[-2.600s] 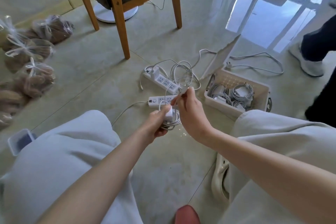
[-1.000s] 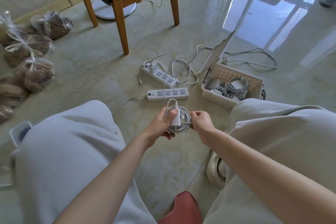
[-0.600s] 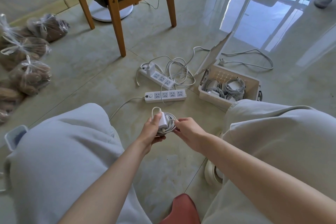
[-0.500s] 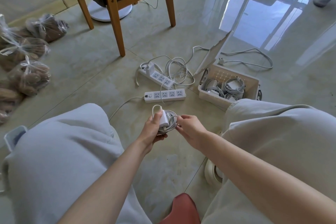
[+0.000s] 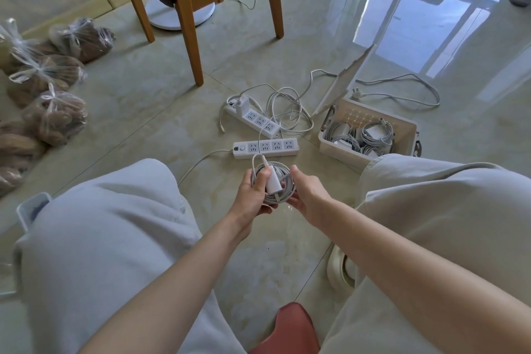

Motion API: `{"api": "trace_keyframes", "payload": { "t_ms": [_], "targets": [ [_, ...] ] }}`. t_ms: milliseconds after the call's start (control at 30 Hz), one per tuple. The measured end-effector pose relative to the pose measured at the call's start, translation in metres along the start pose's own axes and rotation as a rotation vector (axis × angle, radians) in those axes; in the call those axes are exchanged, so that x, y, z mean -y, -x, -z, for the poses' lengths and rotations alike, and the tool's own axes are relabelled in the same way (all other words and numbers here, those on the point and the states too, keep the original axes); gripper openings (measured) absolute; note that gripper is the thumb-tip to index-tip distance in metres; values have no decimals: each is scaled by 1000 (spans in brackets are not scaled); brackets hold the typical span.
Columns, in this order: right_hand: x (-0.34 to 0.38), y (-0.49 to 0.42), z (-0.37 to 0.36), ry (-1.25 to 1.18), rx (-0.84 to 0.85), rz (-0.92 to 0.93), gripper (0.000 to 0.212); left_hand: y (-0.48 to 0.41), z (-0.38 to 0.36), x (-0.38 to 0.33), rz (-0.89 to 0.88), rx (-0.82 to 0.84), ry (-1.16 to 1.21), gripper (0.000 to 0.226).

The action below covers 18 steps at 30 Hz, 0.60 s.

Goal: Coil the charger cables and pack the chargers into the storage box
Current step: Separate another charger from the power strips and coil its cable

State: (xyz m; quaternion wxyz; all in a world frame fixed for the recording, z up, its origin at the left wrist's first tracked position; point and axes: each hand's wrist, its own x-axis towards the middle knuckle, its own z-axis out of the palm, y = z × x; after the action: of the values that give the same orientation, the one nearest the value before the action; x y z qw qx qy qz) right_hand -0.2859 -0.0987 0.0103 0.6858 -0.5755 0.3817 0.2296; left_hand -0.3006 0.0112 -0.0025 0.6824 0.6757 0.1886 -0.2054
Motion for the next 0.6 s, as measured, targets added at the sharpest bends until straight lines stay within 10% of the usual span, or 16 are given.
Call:
{"api": "trace_keyframes", "payload": {
  "t_ms": [600],
  "targets": [
    [77, 14, 0, -66, 391, -77, 28, -28, 17, -71, 44, 55, -115, 46]
  ]
}}
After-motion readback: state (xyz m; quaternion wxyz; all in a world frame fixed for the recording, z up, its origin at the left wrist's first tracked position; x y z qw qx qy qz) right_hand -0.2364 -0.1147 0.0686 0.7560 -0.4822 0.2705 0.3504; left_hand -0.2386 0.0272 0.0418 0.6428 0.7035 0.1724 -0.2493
